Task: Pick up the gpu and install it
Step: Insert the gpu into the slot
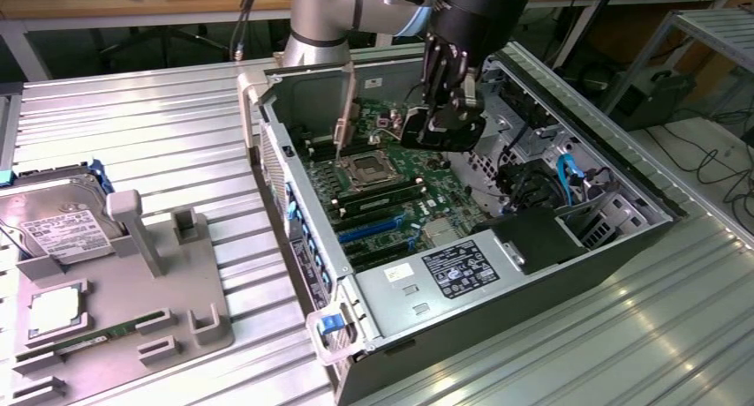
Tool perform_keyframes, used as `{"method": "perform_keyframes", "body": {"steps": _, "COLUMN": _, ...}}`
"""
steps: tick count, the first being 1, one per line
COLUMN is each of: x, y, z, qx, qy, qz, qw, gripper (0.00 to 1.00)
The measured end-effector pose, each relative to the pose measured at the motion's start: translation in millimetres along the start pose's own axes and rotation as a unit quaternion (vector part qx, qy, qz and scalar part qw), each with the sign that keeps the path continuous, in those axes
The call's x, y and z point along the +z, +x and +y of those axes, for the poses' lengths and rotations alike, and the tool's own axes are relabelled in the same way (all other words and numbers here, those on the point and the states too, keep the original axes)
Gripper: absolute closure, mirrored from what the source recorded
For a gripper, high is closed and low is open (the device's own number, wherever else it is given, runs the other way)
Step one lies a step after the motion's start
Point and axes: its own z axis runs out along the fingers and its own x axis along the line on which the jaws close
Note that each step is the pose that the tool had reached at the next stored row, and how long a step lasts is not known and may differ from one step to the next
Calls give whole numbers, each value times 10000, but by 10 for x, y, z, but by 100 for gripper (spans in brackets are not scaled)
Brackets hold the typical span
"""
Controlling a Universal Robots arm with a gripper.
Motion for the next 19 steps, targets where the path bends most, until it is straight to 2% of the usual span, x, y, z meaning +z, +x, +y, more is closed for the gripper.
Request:
{"method": "perform_keyframes", "body": {"steps": 3, "x": 40, "y": 1, "z": -2, "qx": 0, "qy": -3, "qz": 2, "qw": 10000, "gripper": 73}}
{"method": "perform_keyframes", "body": {"steps": 6, "x": 79, "y": 0, "z": -4, "qx": -36, "qy": 2, "qz": 22, "qw": 10000, "gripper": 73}}
{"method": "perform_keyframes", "body": {"steps": 11, "x": 86, "y": 1, "z": -4, "qx": -274, "qy": 1, "qz": 32, "qw": 9996, "gripper": 73}}
{"method": "perform_keyframes", "body": {"steps": 15, "x": 89, "y": 1, "z": -4, "qx": -538, "qy": -1, "qz": 44, "qw": 9985, "gripper": 73}}
{"method": "perform_keyframes", "body": {"steps": 19, "x": 91, "y": -9, "z": 0, "qx": -797, "qy": -4, "qz": 56, "qw": 9968, "gripper": 73}}
